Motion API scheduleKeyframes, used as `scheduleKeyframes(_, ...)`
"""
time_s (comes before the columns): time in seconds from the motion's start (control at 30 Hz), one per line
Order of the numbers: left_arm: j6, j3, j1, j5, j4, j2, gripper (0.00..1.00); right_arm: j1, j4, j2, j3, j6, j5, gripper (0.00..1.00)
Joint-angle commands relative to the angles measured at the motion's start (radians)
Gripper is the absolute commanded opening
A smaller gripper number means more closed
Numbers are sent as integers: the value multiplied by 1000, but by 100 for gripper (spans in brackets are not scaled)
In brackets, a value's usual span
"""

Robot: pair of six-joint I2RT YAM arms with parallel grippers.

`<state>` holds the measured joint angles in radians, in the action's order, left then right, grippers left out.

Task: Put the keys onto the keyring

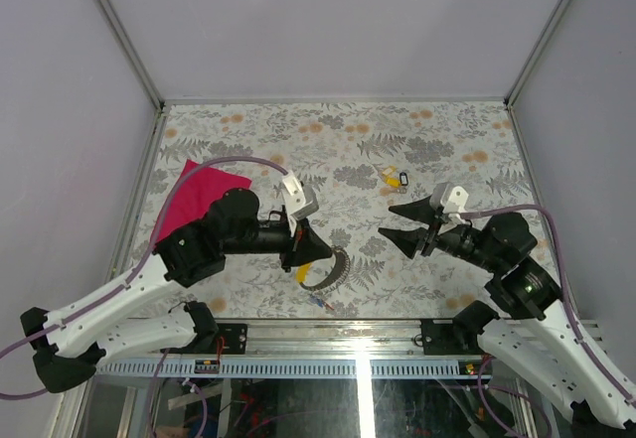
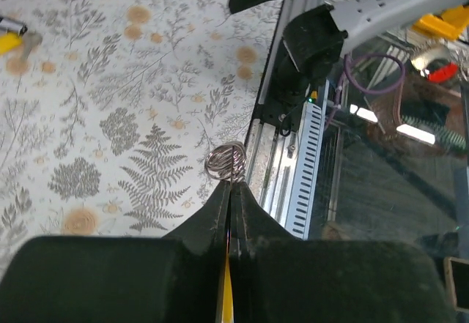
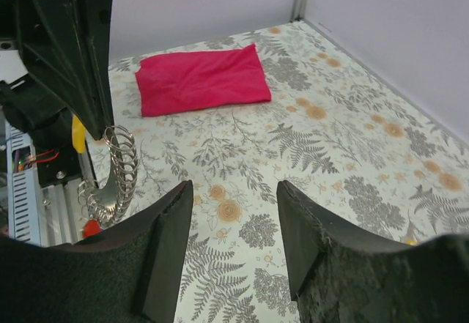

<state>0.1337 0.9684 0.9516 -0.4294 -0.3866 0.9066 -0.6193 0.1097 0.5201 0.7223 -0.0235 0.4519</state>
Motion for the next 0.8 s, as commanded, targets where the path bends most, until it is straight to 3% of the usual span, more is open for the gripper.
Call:
scheduleKeyframes(0.0, -174, 45, -35, -86, 67, 25, 0, -3, -105, 21, 44, -90, 125, 55)
scheduleKeyframes(0.13, -126, 102, -60, 47, -33, 115, 0, -3, -87, 28, 48, -151, 109, 54)
scheduleKeyframes(0.33, -27, 21, -62, 63, 93, 56, 0, -3, -108, 35, 7, -252, 131, 52)
scheduleKeyframes(0.47, -127, 59, -62, -57, 78, 49, 0, -3, -110, 49, 9, -344, 172, 50)
scheduleKeyframes(0.63, -294, 81, -78, -325, 57, 55, 0, -6, -146, 62, 4, -446, 248, 48)
scheduleKeyframes(0.77, -368, 90, -168, -590, 42, 95, 0, -21, -225, 58, -12, -486, 287, 46)
